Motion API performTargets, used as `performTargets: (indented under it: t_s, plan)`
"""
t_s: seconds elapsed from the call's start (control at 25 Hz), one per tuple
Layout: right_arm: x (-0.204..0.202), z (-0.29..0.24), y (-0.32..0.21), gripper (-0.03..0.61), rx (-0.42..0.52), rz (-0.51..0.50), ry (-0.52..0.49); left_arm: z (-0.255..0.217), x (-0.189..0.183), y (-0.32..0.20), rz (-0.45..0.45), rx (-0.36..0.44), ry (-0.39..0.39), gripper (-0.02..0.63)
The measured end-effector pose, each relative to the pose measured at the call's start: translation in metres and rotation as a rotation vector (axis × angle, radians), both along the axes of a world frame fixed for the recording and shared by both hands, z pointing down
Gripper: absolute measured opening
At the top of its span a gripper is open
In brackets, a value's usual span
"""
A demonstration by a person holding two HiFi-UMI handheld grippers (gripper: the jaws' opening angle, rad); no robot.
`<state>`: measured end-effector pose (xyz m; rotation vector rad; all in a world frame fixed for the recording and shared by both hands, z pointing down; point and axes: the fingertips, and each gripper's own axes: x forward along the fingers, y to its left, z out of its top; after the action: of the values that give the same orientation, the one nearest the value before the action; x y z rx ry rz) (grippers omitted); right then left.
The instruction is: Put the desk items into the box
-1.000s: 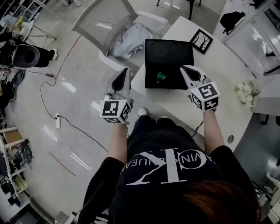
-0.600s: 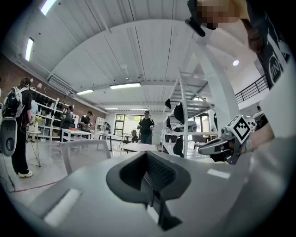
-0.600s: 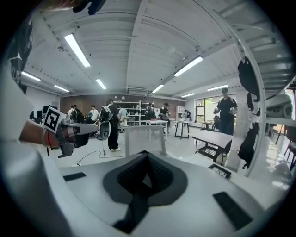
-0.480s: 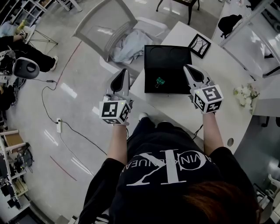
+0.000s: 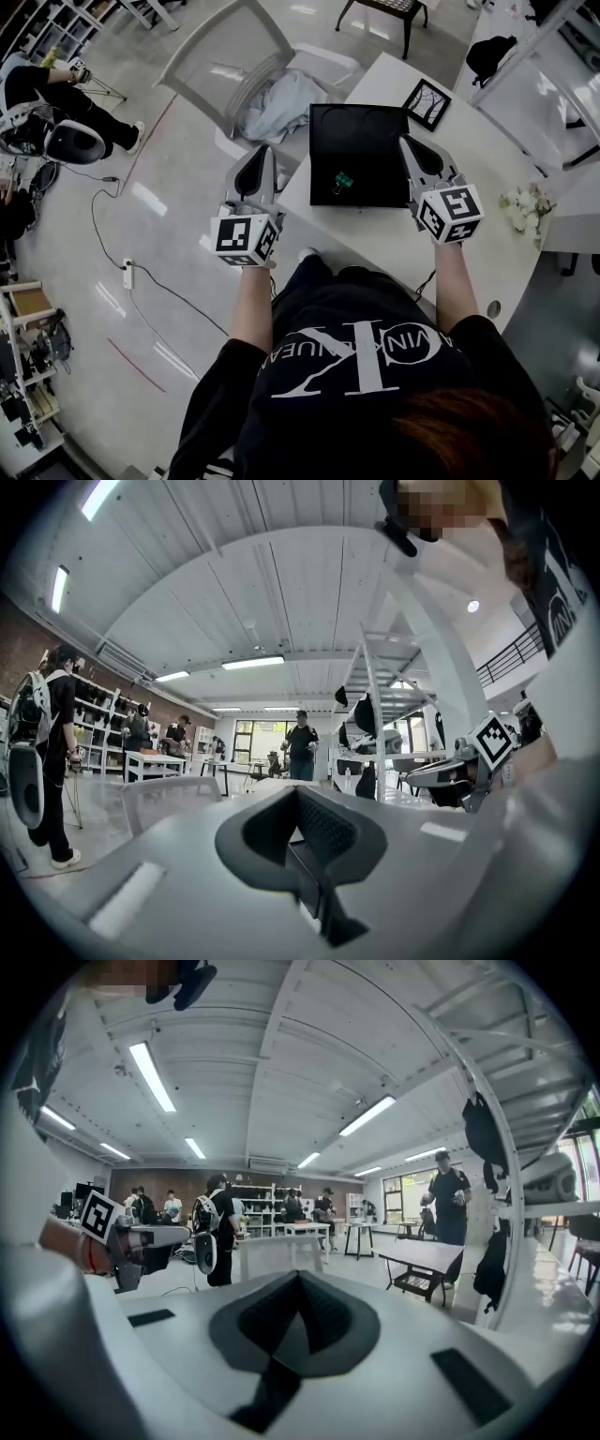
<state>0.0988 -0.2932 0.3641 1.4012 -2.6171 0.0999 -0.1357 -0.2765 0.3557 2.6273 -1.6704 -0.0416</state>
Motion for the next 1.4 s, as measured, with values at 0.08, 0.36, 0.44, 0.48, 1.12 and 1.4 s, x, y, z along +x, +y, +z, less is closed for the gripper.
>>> performTargets:
  t_s: [0.08, 0.36, 0.44, 0.48, 1.12, 1.4]
  plan:
    - [0.001, -0.003, -0.002, 0.014, 0.006, 0.006, -0.007, -0.003, 0.000, -0.002, -0.002, 0.005, 0.000, 0.011]
    - [0.005, -0.009, -0.006, 0.014, 0.025, 0.012, -0.017, -0.010, 0.002, -0.008, 0.000, 0.024, -0.002, 0.011]
    - [0.006, -0.012, -0.007, 0.014, 0.028, 0.015, -0.018, -0.013, 0.002, -0.009, 0.000, 0.027, -0.003, 0.011]
    - [0.006, -0.013, -0.008, 0.014, 0.030, 0.016, -0.017, -0.014, 0.002, -0.010, -0.001, 0.030, -0.004, 0.011]
    - [0.008, -0.017, -0.012, 0.014, 0.043, 0.011, -0.021, -0.019, 0.002, -0.014, -0.013, 0.043, -0.005, 0.011]
    - [0.007, -0.017, -0.011, 0.014, 0.042, 0.010, -0.019, -0.016, 0.001, -0.012, -0.017, 0.034, -0.005, 0.011]
